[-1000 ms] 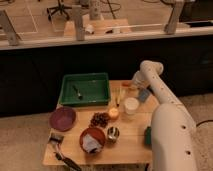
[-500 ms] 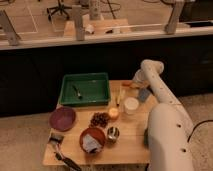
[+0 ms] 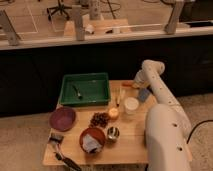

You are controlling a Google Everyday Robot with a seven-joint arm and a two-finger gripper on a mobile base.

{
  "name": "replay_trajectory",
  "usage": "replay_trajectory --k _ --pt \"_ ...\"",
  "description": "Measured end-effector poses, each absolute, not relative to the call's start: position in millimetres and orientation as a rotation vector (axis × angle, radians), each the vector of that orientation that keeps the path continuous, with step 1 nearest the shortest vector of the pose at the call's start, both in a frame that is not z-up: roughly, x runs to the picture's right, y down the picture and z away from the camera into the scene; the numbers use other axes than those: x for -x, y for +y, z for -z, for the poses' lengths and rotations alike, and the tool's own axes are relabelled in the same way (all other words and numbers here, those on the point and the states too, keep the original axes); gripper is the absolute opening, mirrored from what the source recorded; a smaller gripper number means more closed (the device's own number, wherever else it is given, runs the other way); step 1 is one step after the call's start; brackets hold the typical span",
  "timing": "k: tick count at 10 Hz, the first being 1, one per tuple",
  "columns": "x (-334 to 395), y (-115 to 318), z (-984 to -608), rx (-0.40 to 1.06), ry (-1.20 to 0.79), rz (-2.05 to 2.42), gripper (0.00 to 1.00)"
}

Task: Place pepper in metal cup

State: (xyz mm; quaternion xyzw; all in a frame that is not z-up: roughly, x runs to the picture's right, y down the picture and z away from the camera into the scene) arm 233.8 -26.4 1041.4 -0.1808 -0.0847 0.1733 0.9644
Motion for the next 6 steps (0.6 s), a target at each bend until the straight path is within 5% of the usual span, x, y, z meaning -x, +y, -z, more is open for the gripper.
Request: replay_trajectory --k 6 --pt "-236.9 -19.1 -1048.4 0.386 -0.159 -0.356 0.44"
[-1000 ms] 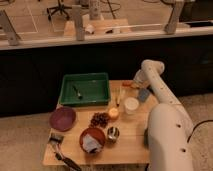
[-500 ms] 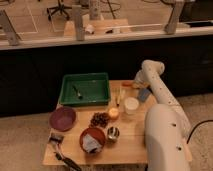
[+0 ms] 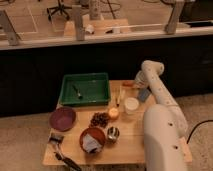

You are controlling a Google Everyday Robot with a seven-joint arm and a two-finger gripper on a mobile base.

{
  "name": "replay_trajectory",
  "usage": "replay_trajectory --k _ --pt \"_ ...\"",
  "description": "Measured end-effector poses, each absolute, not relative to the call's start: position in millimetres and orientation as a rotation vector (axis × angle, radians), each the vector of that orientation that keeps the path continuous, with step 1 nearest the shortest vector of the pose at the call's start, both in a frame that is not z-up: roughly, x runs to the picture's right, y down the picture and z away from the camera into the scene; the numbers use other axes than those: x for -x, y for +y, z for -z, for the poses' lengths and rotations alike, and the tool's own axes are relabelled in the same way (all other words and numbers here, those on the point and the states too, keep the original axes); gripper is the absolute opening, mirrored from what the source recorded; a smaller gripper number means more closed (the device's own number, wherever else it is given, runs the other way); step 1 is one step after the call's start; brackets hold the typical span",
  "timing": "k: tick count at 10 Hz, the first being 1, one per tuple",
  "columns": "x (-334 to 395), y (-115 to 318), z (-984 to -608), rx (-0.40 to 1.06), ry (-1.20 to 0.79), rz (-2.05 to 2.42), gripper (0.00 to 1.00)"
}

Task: Place pepper in metal cup

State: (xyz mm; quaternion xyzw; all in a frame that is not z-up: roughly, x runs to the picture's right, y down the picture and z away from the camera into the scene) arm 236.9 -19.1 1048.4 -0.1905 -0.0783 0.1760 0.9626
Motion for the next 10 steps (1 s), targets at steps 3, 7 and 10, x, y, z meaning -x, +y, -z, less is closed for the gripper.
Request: replay_trajectory --k 3,7,10 --pt "-236.8 -12.6 -1050.8 0.401 -0.156 -0.356 0.44" --pt "-233.0 -10.0 -1049.8 0.413 -0.16 -0.348 0.29" --pt "-222.5 -14.5 -1044.6 0.413 -0.183 -0.333 0.13"
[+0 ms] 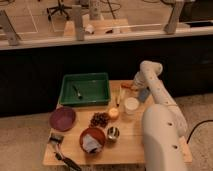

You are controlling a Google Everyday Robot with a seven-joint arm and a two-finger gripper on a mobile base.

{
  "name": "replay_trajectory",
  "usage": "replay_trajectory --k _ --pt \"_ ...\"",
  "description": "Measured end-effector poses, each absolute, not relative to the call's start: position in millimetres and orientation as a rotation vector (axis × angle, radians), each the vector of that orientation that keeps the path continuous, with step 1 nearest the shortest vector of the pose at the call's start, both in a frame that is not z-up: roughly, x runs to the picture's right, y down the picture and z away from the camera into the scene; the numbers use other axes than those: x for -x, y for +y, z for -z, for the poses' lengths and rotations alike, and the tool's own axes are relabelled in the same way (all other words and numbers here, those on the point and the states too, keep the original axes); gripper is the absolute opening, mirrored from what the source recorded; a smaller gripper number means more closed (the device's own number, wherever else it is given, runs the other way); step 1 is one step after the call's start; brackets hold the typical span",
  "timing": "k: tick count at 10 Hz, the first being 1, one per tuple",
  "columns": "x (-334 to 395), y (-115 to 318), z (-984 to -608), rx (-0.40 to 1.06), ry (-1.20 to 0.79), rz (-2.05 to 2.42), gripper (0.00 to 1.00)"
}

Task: Place pepper in metal cup

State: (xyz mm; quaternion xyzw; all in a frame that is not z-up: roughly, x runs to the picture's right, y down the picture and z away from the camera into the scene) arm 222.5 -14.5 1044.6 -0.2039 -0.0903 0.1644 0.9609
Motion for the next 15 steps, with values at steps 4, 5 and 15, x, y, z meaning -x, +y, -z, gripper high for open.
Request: replay_trajectory --k 4,5,15 --pt "-207.2 -27.8 -1019.7 0.402 -0.247 -0.306 0.13" --pt "-203.4 -33.8 -1006.8 0.395 -0.269 -0.296 0.13" --pt "-213.4 -35.9 -863.0 0.395 -0.478 -0.201 0.13"
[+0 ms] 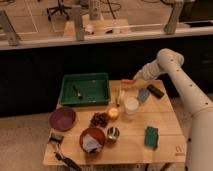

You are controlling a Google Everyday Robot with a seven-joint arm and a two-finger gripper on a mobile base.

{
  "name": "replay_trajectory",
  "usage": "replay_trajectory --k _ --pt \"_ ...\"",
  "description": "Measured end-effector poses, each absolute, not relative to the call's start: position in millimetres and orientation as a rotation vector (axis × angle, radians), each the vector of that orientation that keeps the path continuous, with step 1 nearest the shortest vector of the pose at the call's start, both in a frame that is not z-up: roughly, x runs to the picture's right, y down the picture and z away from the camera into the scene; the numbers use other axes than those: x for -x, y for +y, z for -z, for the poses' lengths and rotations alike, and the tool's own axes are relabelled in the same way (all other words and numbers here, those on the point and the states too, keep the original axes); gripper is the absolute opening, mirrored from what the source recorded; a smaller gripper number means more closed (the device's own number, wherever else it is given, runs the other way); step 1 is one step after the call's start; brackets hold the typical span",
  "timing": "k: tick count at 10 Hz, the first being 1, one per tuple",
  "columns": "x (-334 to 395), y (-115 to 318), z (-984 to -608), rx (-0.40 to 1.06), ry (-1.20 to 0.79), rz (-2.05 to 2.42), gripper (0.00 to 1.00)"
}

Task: Place pepper in metal cup

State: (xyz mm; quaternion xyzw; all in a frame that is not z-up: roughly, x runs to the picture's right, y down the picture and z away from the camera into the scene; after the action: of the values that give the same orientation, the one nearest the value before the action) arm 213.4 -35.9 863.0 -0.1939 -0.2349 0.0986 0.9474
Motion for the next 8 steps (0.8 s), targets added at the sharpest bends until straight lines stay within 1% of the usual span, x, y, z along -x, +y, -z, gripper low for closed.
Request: replay_trajectory --k 1,3,4,5,8 --pt "-219.6 -26.0 -850.8 0.385 -0.523 -0.183 0.13" --pt "-232.2 -10.4 -813.0 0.312 -0.641 -0.11 0.13" --pt "-233.4 -7.9 -803.7 0.292 -0.667 -0.092 0.13" --pt "-232.4 -6.6 -796.6 0.276 -0.69 -0.075 0.13" --pt "-230.6 -7.6 -794.9 0.272 -0.695 -0.07 0.13"
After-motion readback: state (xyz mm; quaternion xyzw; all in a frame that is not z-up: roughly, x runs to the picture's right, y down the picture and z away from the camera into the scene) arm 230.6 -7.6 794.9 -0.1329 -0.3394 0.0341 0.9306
